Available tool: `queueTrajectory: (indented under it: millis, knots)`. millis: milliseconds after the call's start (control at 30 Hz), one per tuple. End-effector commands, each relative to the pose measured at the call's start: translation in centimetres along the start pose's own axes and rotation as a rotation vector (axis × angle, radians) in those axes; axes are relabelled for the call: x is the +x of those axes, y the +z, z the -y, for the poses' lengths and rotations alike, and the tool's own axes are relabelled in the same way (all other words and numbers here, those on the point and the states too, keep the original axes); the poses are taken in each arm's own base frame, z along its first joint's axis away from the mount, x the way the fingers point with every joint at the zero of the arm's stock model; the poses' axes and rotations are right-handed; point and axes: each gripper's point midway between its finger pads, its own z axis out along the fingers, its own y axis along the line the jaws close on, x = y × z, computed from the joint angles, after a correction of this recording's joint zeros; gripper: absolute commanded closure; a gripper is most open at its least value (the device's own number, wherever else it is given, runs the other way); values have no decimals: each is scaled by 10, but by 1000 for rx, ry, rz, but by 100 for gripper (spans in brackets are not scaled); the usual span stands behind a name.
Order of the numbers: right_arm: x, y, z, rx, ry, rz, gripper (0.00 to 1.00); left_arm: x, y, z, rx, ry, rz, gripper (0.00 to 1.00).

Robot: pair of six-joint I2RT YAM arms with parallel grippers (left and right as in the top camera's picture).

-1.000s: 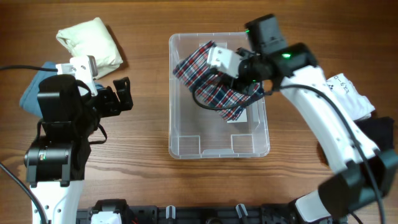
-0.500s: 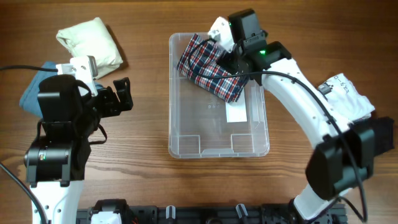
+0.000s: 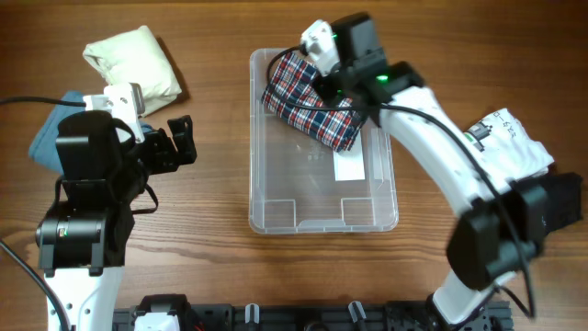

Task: Pack container
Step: 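Carry the plaid shirt into the clear box and release it, then move the right gripper back and grasp the black garment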

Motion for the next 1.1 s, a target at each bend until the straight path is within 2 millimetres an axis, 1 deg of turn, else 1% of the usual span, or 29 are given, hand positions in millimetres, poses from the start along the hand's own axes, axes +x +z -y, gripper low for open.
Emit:
queueTrajectory:
  millis: [0, 133, 167, 233, 267, 333, 367, 400, 433, 467, 500, 533, 567, 600, 667, 700, 733, 767, 800, 833, 867, 900, 933, 967, 1000, 1033, 1067]
  knots:
    - [3, 34, -8, -18, 58, 9, 96, -9, -6, 4, 7, 3, 25, 0]
    - [2, 54, -7, -9, 60, 33, 96, -9, -6, 4, 7, 3, 25, 0]
    - [4, 60, -7, -9, 59, 33, 96, -9, -6, 4, 7, 3, 25, 0]
    - [13, 72, -10, -18, 59, 8, 96, -9, -6, 4, 7, 3, 25, 0]
    - [22, 80, -16, -46, 56, -16, 96, -9, -6, 4, 7, 3, 25, 0]
    - [45, 96, -39, -153, 31, -76, 96, -9, -6, 4, 7, 3, 25, 0]
    - [62, 103, -46, -180, 39, -132, 96, -9, -6, 4, 7, 3, 25, 0]
    - [71, 105, -51, -191, 41, -166, 96, -9, -6, 4, 7, 3, 25, 0]
    - [78, 105, -56, -202, 38, -192, 96, -9, -6, 4, 7, 3, 25, 0]
    - [79, 102, -61, -220, 19, -203, 96, -9, -6, 4, 7, 3, 25, 0]
    - [78, 98, -69, -258, -34, -199, 96, -9, -6, 4, 7, 4, 25, 0]
    - [77, 90, -85, -322, -137, -188, 96, -9, -6, 4, 7, 3, 25, 0]
    - [75, 82, -92, -329, -218, -189, 96, -9, -6, 4, 7, 4, 25, 0]
    - [70, 78, -85, -262, -238, -197, 96, -9, -6, 4, 7, 4, 25, 0]
    - [56, 69, -64, -136, -203, -185, 95, -9, -6, 4, 7, 3, 25, 0]
    - [46, 61, -50, -68, -172, -166, 83, -9, -6, 4, 7, 4, 25, 0]
    - [36, 53, -36, -2, -117, -146, 78, -9, -6, 4, 7, 4, 25, 0]
    - [24, 38, -21, 65, -56, -113, 67, -9, -6, 4, 7, 4, 25, 0]
    - [13, 23, -9, 111, -4, -79, 58, -9, -6, 4, 7, 4, 25, 0]
    - [-2, -3, 10, 180, 80, -24, 48, -9, -6, 4, 7, 4, 25, 0]
    - [-10, -21, 23, 219, 146, 11, 37, -9, -6, 4, 7, 4, 25, 0]
    - [-17, -57, 47, 264, 270, 69, 21, -9, -6, 4, 7, 4, 25, 0]
    - [-16, -83, 65, 290, 373, 99, 17, -9, -6, 4, 7, 4, 25, 0]
    - [-4, -114, 89, 326, 527, 117, 12, -9, -6, 4, 7, 4, 25, 0]
    - [12, -136, 107, 358, 651, 114, 10, -9, -6, 4, 7, 3, 25, 0]
    - [37, -155, 124, 387, 792, 85, 7, -9, -6, 4, 7, 3, 25, 0]
    - [71, -173, 138, 411, 957, 33, 7, -9, -6, 4, 7, 4, 25, 0]
